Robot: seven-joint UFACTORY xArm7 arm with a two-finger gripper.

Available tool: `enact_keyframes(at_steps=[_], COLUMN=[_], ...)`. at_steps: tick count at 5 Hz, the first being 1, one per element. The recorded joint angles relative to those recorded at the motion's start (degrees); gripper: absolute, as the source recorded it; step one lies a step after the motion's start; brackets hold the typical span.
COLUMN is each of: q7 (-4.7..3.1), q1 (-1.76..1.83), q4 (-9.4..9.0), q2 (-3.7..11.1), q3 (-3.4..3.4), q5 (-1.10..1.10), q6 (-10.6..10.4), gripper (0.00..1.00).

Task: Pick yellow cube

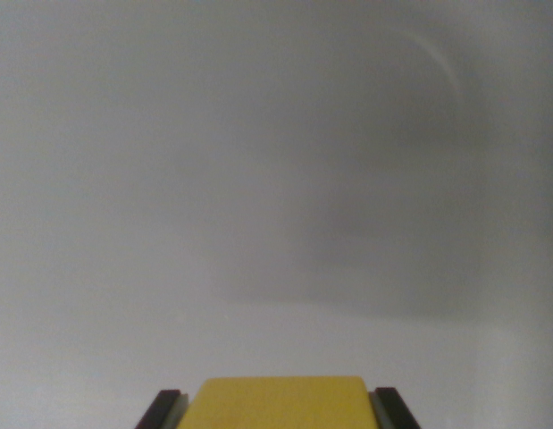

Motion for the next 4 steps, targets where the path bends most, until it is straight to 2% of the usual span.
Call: enact_keyframes(at_steps=[1,2,3,4], q7=[0.35,0.35,0.71,0.71], q1=[0.06,0.06,0.12,0.12], q4=[1.57,1.57,3.19,3.19], q2=[-1.03,-1.03,-2.09,-2.09], q3=[-0.13,-0.13,-0.26,-0.26], q5=[-0.34,-0.34,-0.69,-0.69], q6=[2.57,2.57,5.22,5.22], gripper=[1.00,1.00,1.00,1.00])
